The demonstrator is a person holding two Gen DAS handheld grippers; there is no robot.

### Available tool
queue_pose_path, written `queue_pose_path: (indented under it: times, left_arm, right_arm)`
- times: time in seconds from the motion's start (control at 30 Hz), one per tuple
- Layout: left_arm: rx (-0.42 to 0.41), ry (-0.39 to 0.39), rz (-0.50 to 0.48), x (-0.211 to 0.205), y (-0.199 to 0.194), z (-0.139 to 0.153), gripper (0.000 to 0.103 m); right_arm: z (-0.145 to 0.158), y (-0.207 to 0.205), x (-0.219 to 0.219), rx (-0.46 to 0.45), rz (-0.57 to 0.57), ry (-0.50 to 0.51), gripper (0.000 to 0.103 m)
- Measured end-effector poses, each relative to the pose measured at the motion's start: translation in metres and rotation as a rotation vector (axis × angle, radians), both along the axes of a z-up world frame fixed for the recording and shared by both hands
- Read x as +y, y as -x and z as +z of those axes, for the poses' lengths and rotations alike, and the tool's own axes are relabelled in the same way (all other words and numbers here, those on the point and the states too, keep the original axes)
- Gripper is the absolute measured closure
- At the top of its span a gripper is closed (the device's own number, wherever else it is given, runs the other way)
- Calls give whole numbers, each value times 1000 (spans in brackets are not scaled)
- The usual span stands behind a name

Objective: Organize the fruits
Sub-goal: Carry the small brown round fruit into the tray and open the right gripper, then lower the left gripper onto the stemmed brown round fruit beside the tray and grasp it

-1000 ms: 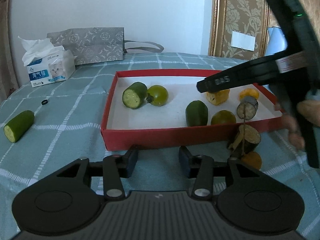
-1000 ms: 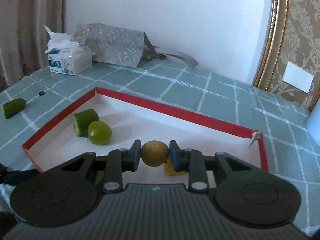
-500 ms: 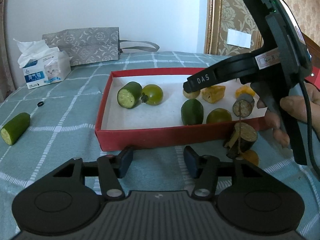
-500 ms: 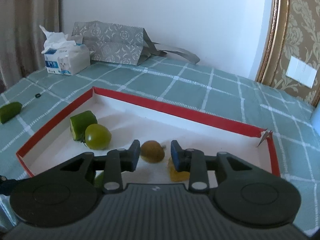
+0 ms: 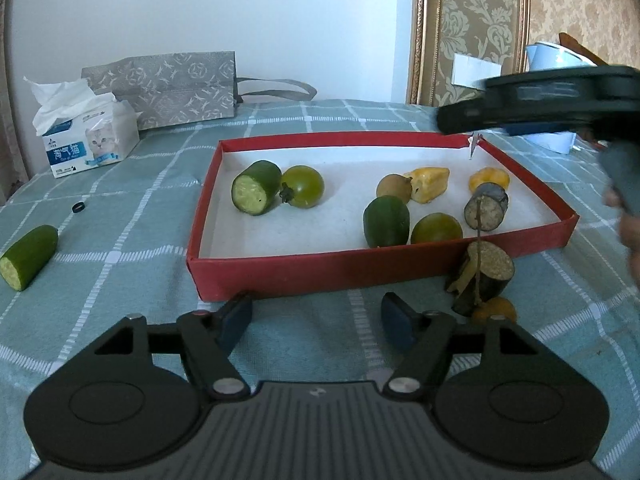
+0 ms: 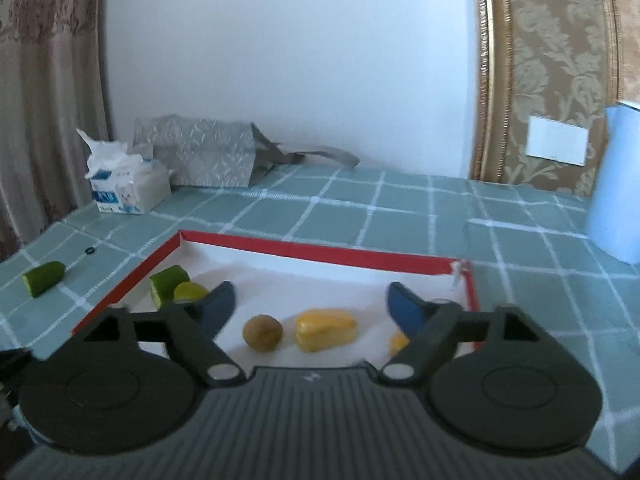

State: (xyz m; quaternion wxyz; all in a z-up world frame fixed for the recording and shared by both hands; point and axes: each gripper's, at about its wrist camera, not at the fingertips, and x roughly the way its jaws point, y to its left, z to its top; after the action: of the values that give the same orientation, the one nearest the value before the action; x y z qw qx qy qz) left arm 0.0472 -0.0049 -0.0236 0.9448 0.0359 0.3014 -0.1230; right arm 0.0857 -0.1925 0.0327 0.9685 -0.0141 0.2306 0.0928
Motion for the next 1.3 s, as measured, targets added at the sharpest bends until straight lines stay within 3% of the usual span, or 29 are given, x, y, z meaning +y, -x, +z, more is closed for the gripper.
queue_pose_path:
  times: [0.13,0.23,0.43,0.5,0.67,0.97,1.1,1.27,1.3]
  left_arm:
    - [2,-2,7,1,-1,0,27]
    - [2,3,14,3,-1,0,27]
    - [-5,24,18,7,9,1,27]
    - [-10,79,2,12,17,4,27]
    - [15,250,-46,15,32,9,25]
    - [-25,147,-157,-38,49,23,25]
    - [-3,76,-124,-59,39,15,25]
    - [29,79,-93,-62,29,6,26]
    - [27,68,-85,-62,29,5,29]
  right_arm:
    - [-3,35,-21,-39,-26,-9,10]
    - [-12,59,-34,-62,-57,-3,1]
    - [-30,86,-56,-75,-111,-38,0]
    - [-28,90,-58,-85,-96,-49,0]
    - [-36,86,-50,-50,-151,50,0]
    - [-33,85,-75,-38,-230,-68,0]
    - [-34,85,-79,-32,-237,-86,0]
    - [-35,85,-74,-34,-228,-67,0]
    - [-35,85,-74,-32,-225,-65,0]
